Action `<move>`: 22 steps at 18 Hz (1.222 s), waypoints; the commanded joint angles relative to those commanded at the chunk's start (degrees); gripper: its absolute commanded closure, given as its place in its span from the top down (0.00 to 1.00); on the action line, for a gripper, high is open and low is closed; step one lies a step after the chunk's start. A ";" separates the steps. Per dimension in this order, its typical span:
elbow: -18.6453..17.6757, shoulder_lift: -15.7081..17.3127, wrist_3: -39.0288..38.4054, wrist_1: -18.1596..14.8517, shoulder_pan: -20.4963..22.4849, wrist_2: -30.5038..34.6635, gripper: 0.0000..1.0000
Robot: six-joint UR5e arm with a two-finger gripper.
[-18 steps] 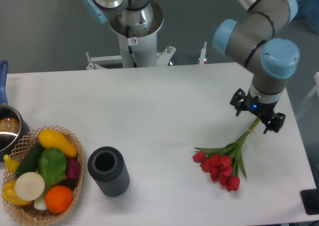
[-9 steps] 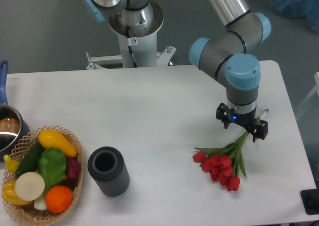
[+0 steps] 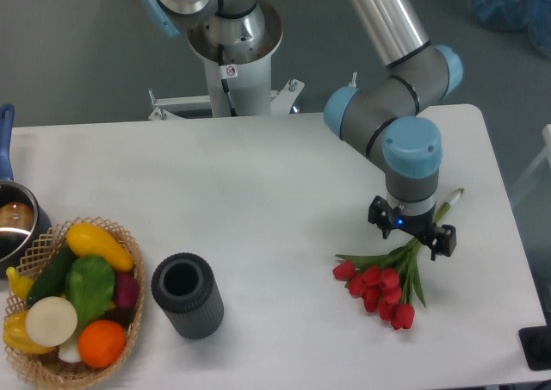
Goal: Pick up the flowers from the table
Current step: 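Move the open gripper over the green tulip stems and lower it, then close the gripper around the tulip stems, then lift the red tulip bunch up off the table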
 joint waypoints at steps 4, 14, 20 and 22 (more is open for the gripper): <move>-0.09 -1.14 0.18 0.00 -0.09 0.00 1.00; 0.61 -1.76 -0.35 0.09 -0.62 -0.09 0.10; 1.05 1.14 -0.35 -0.35 -0.35 0.52 0.00; 2.10 2.01 -0.35 -0.70 0.17 0.26 0.00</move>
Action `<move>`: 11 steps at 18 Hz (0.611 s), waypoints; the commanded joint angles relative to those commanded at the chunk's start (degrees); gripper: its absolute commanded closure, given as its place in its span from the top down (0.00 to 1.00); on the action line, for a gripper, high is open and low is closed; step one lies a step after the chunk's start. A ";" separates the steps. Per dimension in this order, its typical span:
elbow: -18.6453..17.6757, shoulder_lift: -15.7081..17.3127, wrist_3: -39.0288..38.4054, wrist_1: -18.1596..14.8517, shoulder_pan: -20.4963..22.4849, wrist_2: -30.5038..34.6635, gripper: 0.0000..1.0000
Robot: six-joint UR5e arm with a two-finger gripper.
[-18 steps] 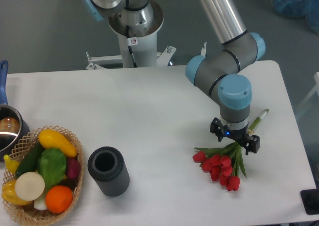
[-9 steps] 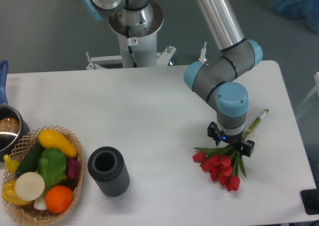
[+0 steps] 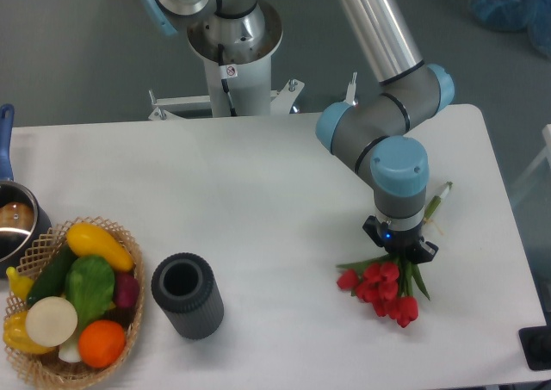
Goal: Pick up the flowers from the table
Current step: 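Lift the red tulip bunch up off the table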
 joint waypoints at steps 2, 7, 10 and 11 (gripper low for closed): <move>1.32 0.18 -0.09 -1.75 0.18 -0.09 0.00; 9.38 0.27 -0.09 -15.69 0.97 -0.44 0.00; 16.86 -0.87 -0.09 -26.43 1.67 -2.62 0.00; 18.45 -1.05 -0.09 -28.02 1.67 -4.20 0.00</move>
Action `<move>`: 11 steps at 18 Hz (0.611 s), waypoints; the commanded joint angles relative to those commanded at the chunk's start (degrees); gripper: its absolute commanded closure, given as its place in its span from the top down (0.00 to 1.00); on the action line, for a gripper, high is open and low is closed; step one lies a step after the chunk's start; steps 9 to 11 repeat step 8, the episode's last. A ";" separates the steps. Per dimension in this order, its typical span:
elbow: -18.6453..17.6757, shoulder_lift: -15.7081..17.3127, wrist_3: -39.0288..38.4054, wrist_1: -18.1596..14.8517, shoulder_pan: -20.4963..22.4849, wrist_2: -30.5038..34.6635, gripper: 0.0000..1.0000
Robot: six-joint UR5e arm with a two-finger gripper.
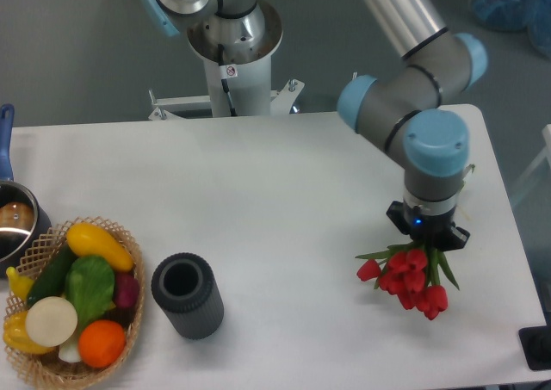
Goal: Pick up the flowers from the table
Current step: 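Lift the red tulip bunch up off the table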
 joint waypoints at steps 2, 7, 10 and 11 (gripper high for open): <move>2.12 -0.35 0.09 -2.64 0.52 -1.24 0.00; 4.06 -0.35 0.70 -5.46 0.70 -0.72 0.00; 4.06 -0.27 0.70 -5.47 0.70 -0.72 0.00; 4.06 -0.27 0.70 -5.47 0.70 -0.72 0.00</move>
